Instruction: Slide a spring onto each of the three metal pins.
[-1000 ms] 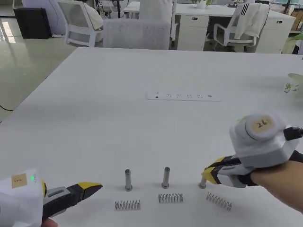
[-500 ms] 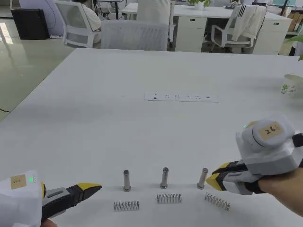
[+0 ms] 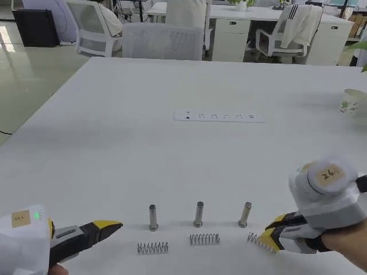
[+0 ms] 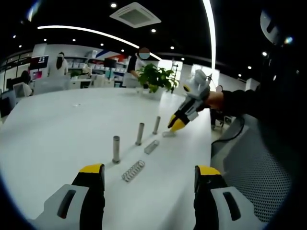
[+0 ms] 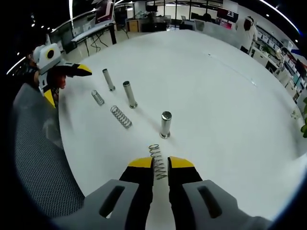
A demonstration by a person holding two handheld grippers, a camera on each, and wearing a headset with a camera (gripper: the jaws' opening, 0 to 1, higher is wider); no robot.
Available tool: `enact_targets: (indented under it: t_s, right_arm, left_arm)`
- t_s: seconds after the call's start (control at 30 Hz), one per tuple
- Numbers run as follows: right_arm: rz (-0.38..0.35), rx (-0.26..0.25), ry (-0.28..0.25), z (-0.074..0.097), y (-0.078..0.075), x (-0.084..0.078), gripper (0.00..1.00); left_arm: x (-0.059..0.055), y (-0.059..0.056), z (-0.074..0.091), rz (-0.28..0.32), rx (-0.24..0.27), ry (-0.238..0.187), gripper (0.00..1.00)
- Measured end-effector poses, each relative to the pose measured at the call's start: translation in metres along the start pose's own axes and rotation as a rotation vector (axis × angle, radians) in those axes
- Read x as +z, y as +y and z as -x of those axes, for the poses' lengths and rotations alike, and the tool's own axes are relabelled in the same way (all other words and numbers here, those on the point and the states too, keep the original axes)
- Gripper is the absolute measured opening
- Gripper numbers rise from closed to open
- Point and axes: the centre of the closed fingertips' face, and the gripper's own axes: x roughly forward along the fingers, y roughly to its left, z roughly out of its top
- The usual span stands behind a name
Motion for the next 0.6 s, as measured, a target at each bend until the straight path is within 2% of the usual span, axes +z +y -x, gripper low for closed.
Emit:
enact_targets:
  t_s: [0.27,0.43,0.53,0.57,0.6]
  right_arm:
    - [0.04,0.003,0.056,-0.004,0.003,-0.012,0.08]
    - [0.036,0.013,0.067,-0.005,0.004,-0.015,0.08]
    - [0.045,0.014,0.096,-0.008,0.005,-0.023,0.08]
    - [0.059,0.019,0.074,-0.008,0.005,-0.019,0.08]
    - [0.042,0.011,0.085,-0.006,0.004,-0.021,0.08]
  left_arm:
    - [-0.001,0.001,0.001,0.0,0.004,0.003,0.72]
    - [-0.002,0.002,0.001,0.001,0.005,0.004,0.72]
    - [-0.002,0.002,0.001,0.001,0.006,0.004,0.72]
    - [-0.002,0.003,0.001,0.001,0.007,0.004,0.72]
    - [-0.002,0.003,0.001,0.002,0.007,0.004,0.72]
